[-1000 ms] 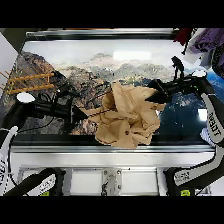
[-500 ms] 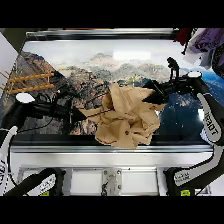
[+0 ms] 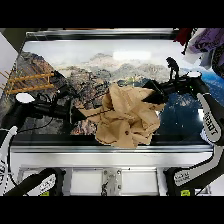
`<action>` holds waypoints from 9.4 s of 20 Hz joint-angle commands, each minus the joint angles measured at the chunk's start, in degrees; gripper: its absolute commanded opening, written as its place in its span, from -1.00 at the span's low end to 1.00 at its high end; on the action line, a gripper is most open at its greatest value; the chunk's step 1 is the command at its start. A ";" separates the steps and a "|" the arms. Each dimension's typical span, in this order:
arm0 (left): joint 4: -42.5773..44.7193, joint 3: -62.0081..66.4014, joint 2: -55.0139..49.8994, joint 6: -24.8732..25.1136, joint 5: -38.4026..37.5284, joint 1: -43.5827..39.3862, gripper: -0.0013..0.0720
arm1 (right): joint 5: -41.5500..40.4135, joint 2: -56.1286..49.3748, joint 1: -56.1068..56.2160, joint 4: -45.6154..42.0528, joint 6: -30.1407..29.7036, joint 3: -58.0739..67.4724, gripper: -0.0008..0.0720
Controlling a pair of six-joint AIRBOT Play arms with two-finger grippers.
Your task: Fold the clothes and pants, and hang the long-sleeved shirts on hangers.
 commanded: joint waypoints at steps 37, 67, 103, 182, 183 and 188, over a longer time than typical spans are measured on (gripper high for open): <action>0.59 0.00 19.74 -32.39 20.87 19.15 0.28 | -0.61 0.81 -0.66 1.36 2.16 -0.02 -0.96; -17.64 -1.42 -15.56 -55.04 42.40 -15.72 0.27 | -4.48 8.20 -3.32 7.23 8.17 -0.02 -0.96; -4.02 3.23 7.32 -58.66 32.96 9.77 -0.93 | -12.61 8.79 -3.28 1.29 10.43 -0.02 -0.97; 27.74 21.38 12.92 -80.52 36.59 -27.30 -0.93 | -70.97 46.90 -46.27 -72.81 87.84 23.93 -0.96; 27.74 21.38 12.92 -80.52 36.39 -27.30 -0.93 | -70.90 46.40 -46.31 -73.48 87.86 23.93 -0.96; 27.74 21.38 12.92 -80.52 36.33 -27.30 -0.93 | -70.82 44.00 -48.13 -75.06 87.89 23.93 -0.96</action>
